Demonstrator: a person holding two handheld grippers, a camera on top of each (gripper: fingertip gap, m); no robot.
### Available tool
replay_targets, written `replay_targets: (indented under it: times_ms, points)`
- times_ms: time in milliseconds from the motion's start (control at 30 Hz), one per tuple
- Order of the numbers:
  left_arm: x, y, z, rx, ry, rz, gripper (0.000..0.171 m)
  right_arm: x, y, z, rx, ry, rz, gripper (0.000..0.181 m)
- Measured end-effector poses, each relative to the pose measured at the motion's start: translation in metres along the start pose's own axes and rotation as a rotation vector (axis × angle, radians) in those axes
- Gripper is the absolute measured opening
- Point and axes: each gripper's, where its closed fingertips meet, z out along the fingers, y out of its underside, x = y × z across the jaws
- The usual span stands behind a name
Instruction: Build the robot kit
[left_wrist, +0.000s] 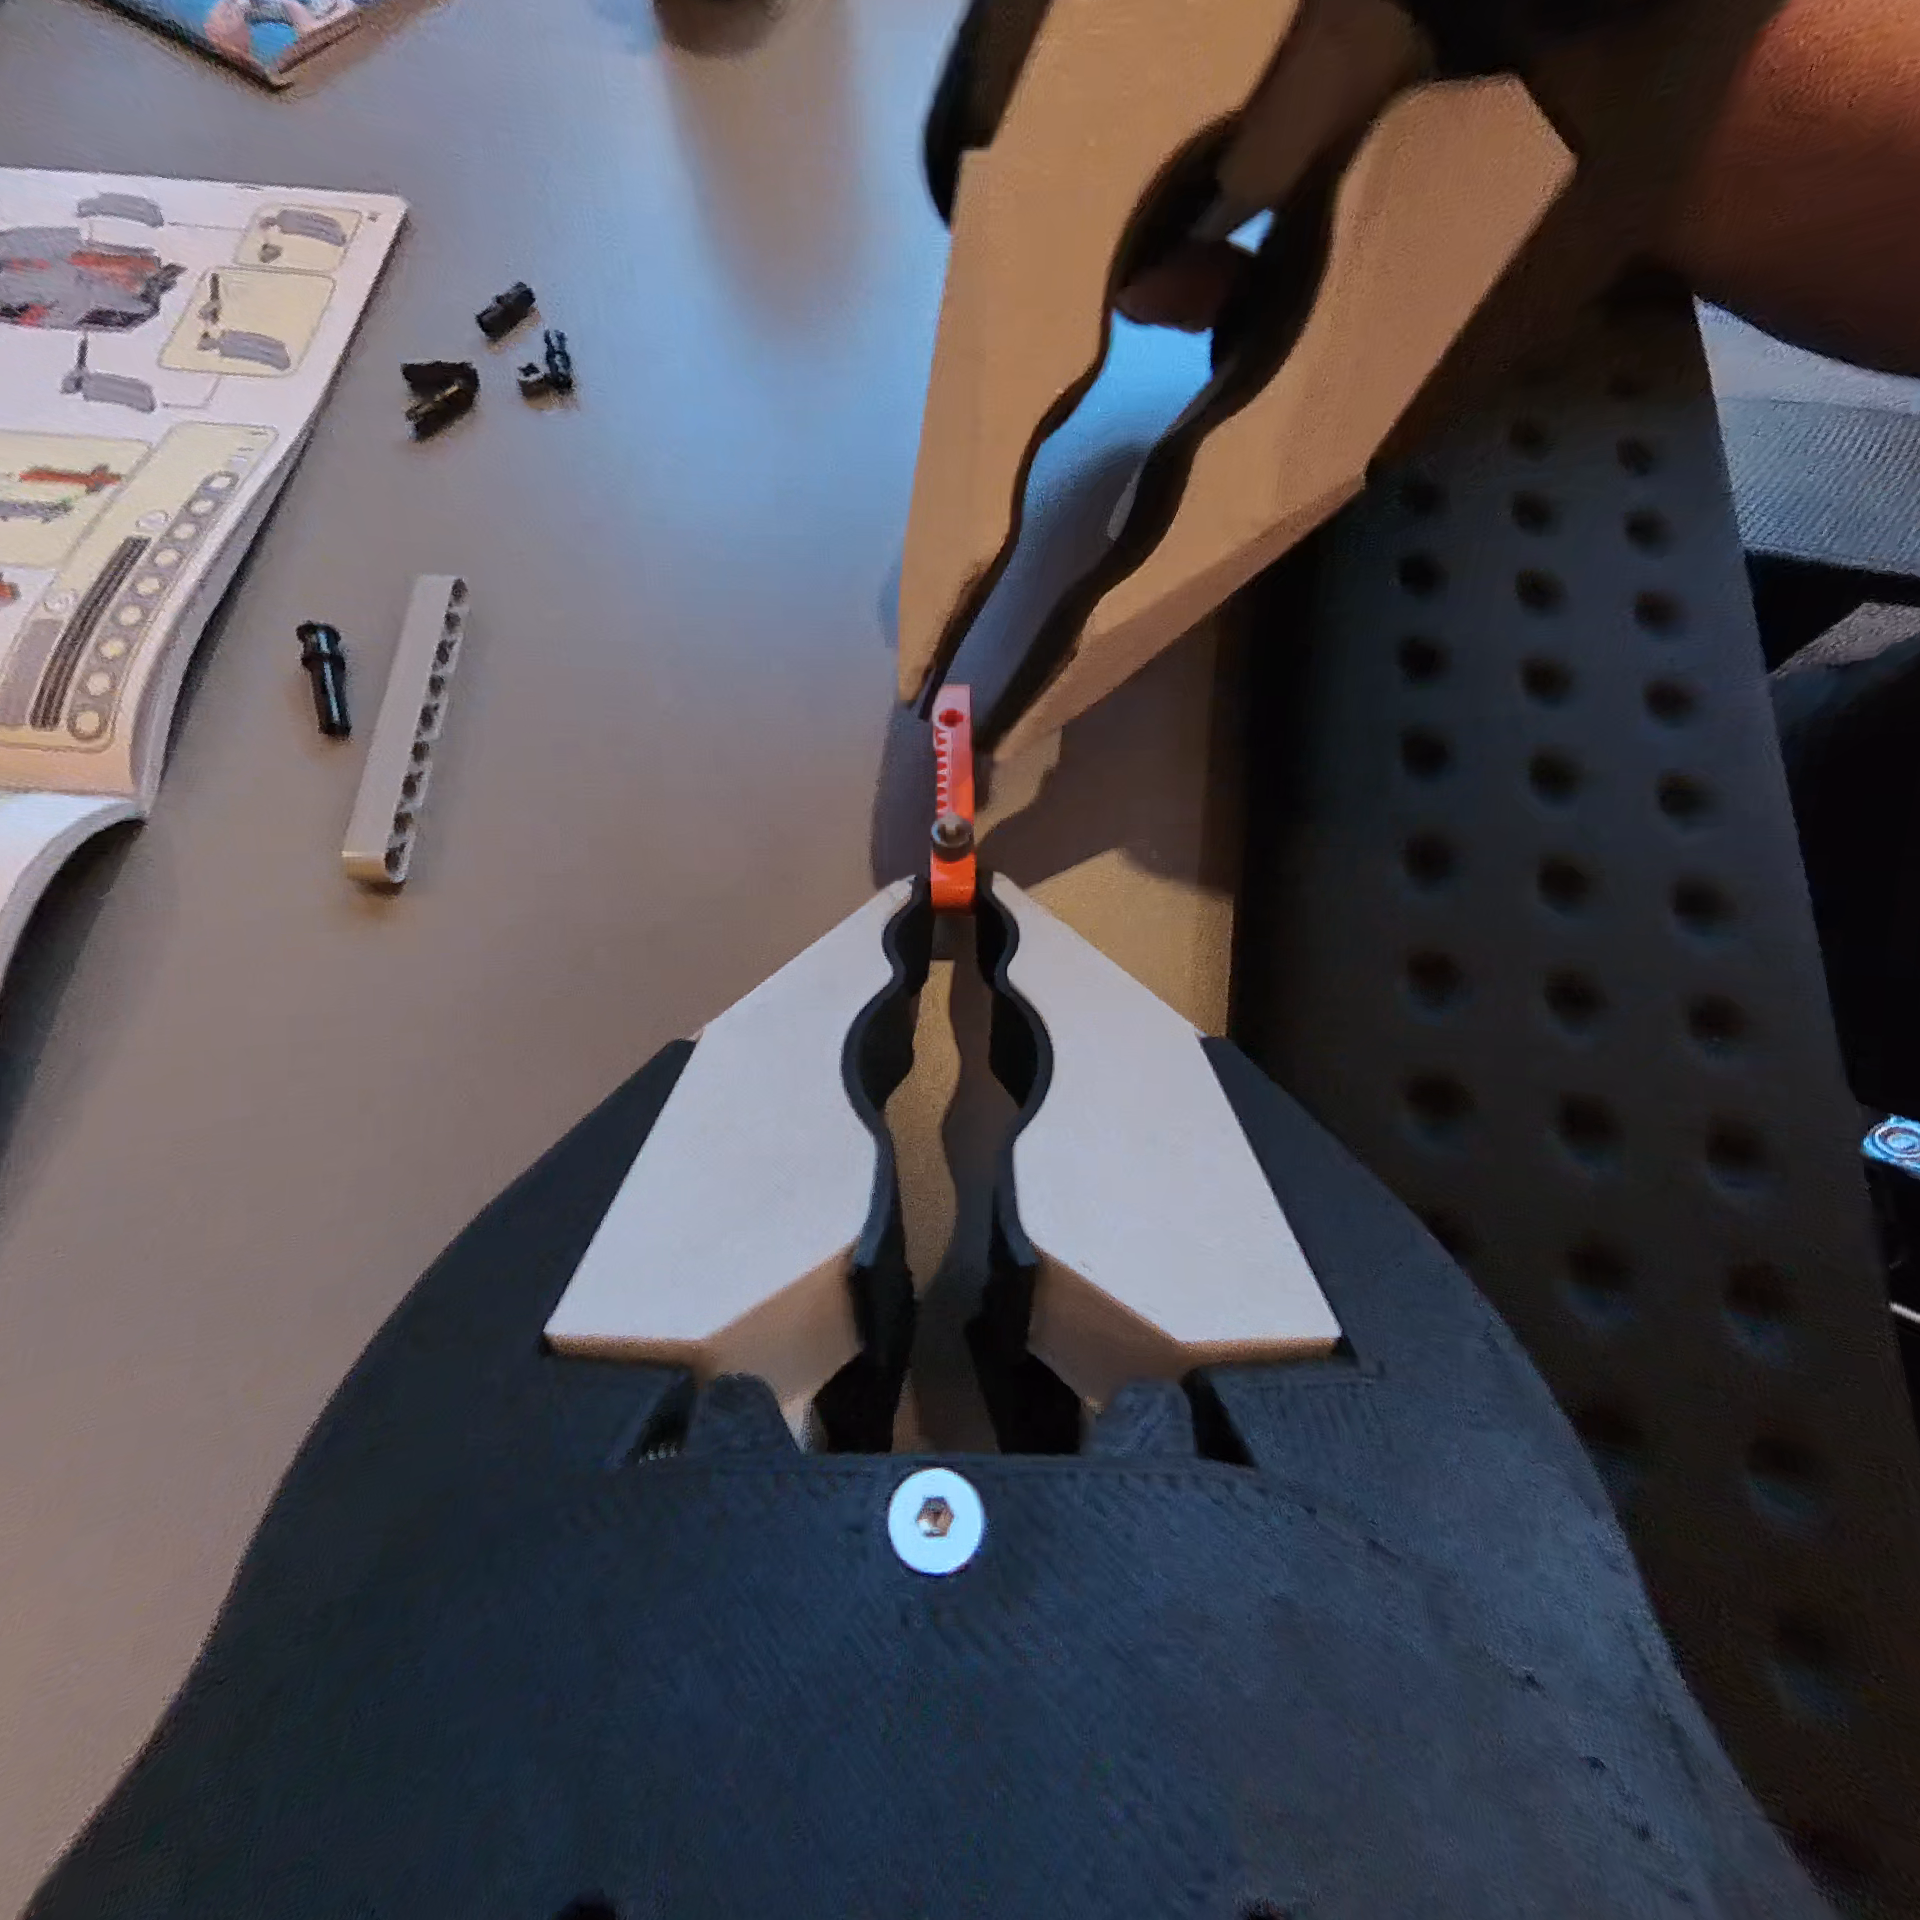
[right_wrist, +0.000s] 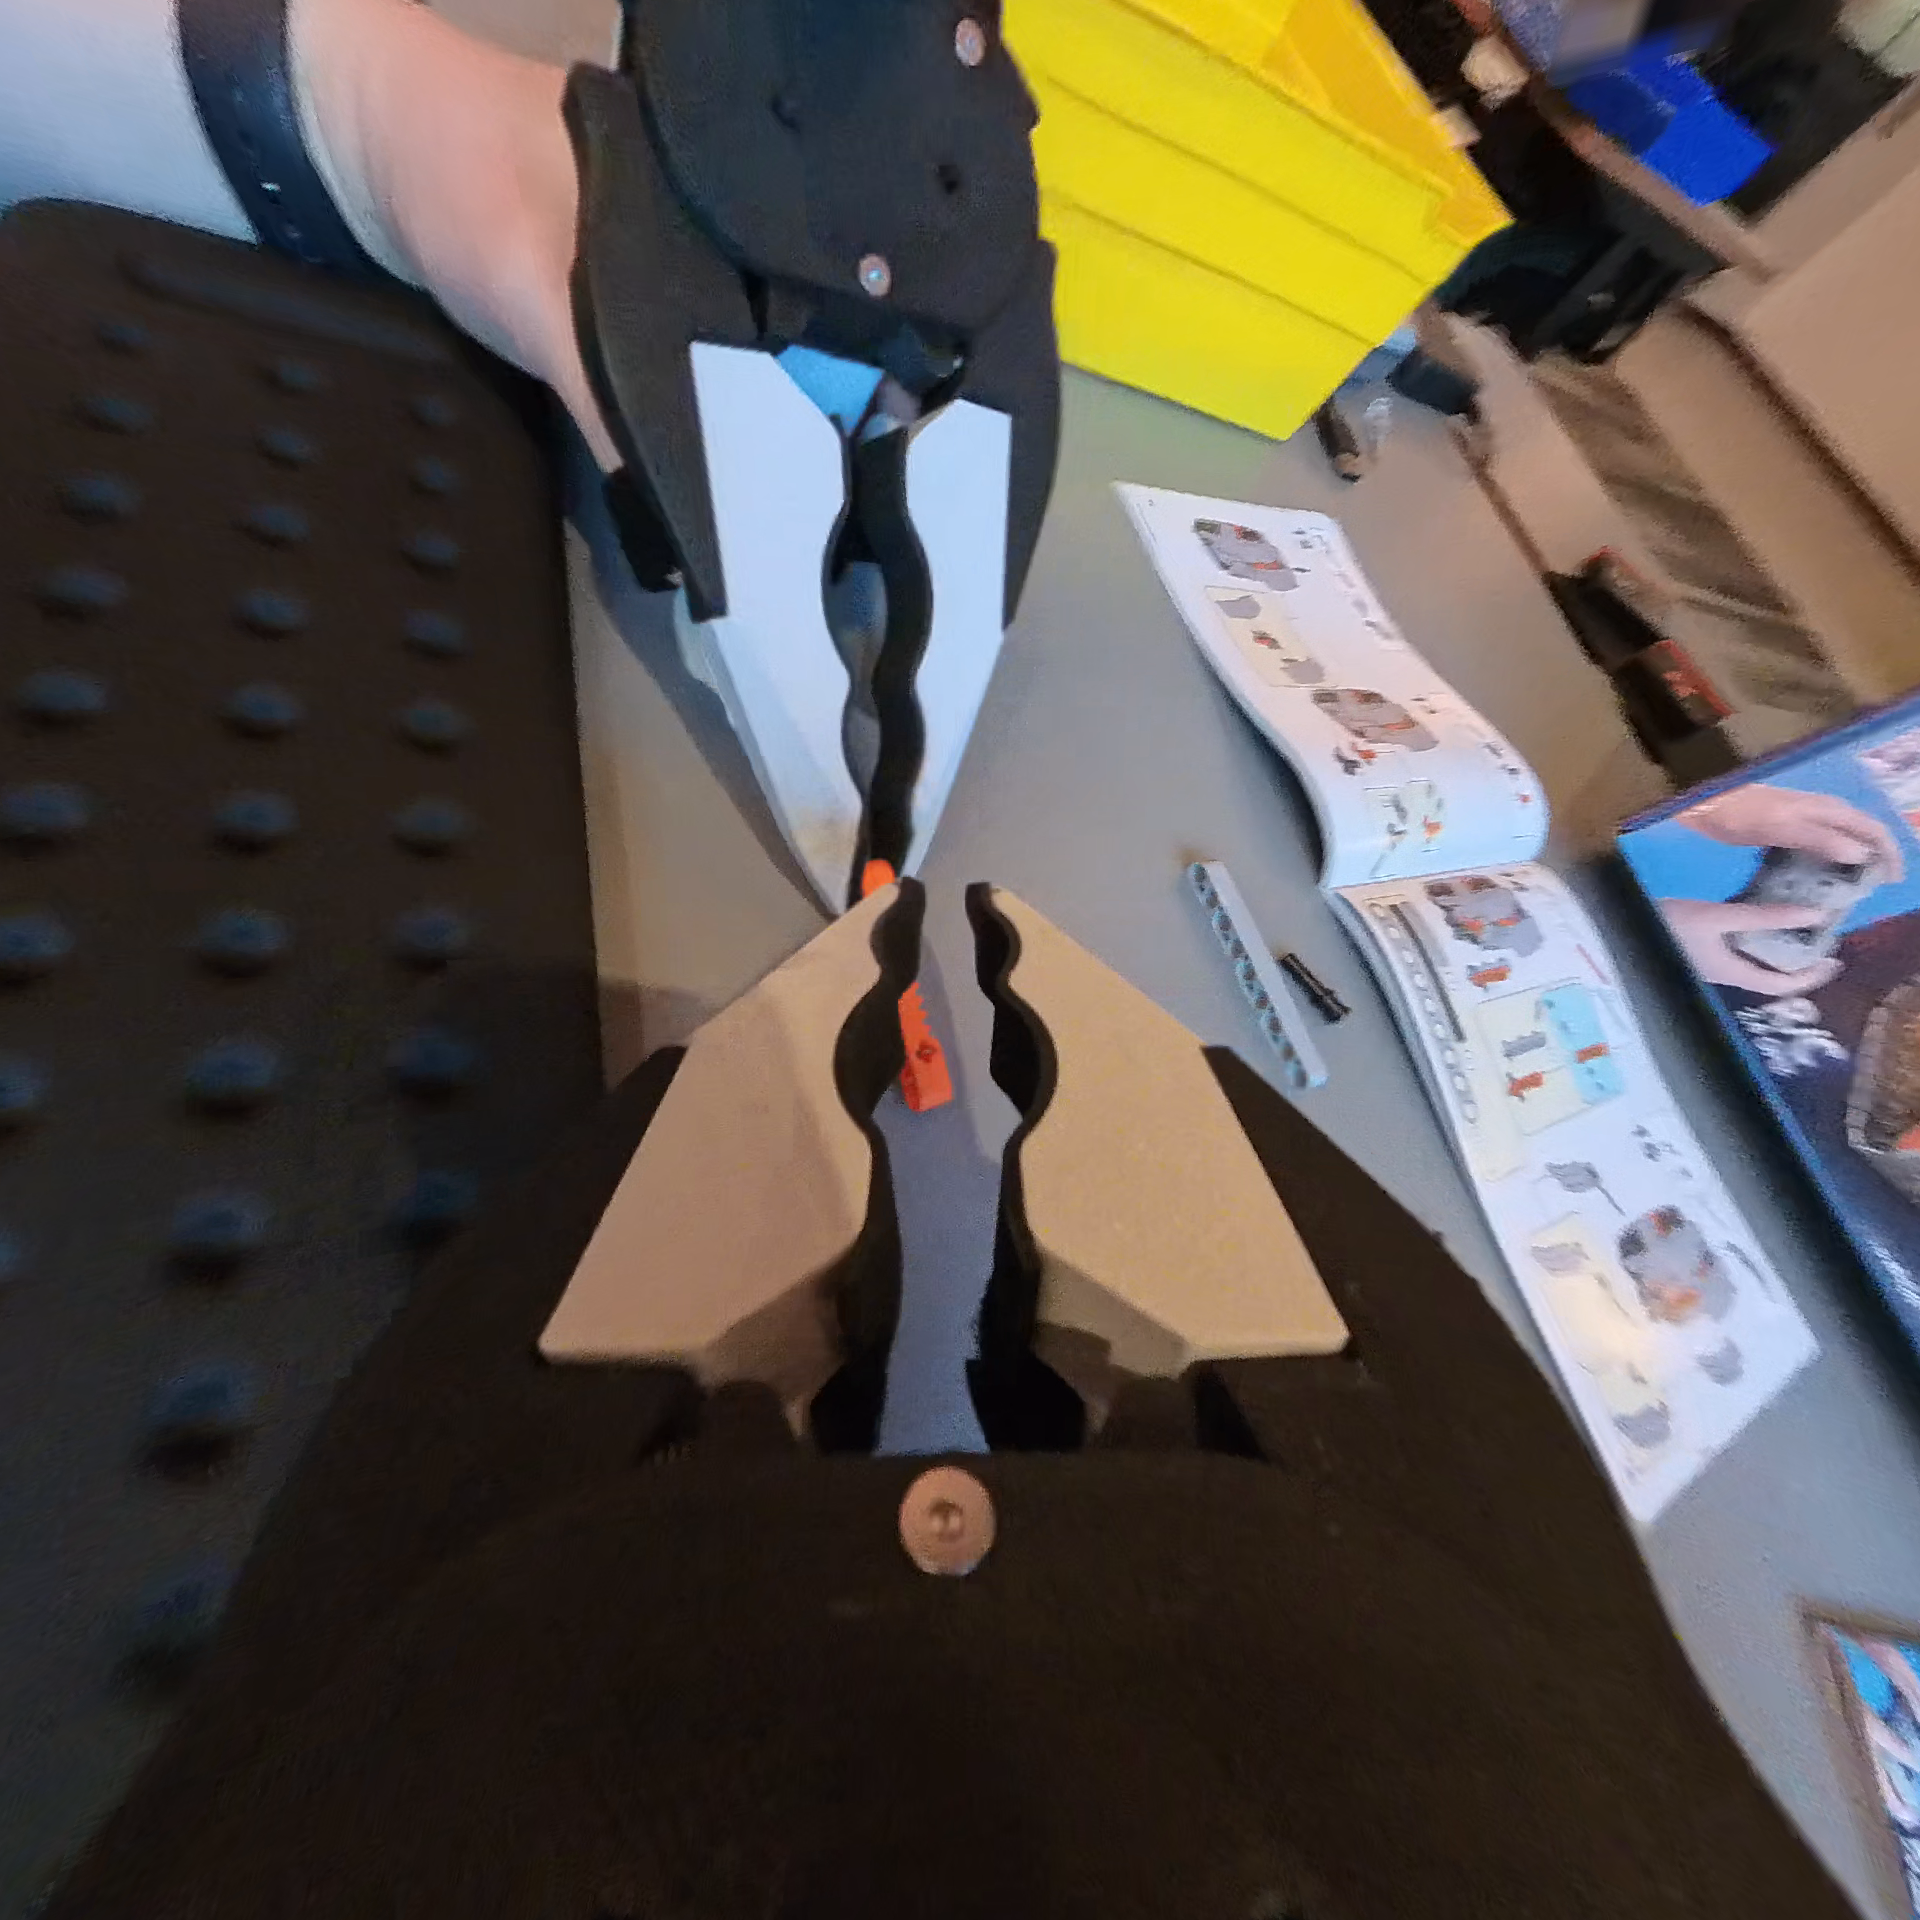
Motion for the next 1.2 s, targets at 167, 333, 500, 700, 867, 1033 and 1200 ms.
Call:
replay_targets:
  times_ms: [167,333,500,700,867,1033,1200]
  points:
    - [0.004,0.0,0.0,-0.003,0.037,-0.001,0.005,-0.016,0.004,-0.002,-0.136,-0.298,-0.022,0.01]
    - [0.006,0.004,0.003,-0.032,0.022,0.034,0.005,-0.017,0.008,0.01,-0.301,-0.398,-0.09,0.012]
    - [0.006,0.004,0.003,-0.032,0.02,0.036,0.005,-0.024,0.014,0.016,-0.386,-0.445,-0.115,0.012]
    - [0.007,0.004,0.002,-0.03,0.048,0.003,0.005,-0.021,0.013,0.016,-0.396,-0.456,-0.086,0.007]
    - [0.007,0.004,0.002,-0.029,0.051,0.001,0.005,-0.021,0.01,0.015,-0.385,-0.457,-0.068,0.006]
    - [0.006,0.001,0.001,-0.014,0.07,-0.038,0.005,0.048,-0.015,-0.024,-0.238,-0.223,-0.022,0.0]
    - [0.003,-0.001,-0.002,0.011,0.087,-0.079,0.005,0.128,0.041,-0.061,-0.517,-0.032,0.039,0.0]
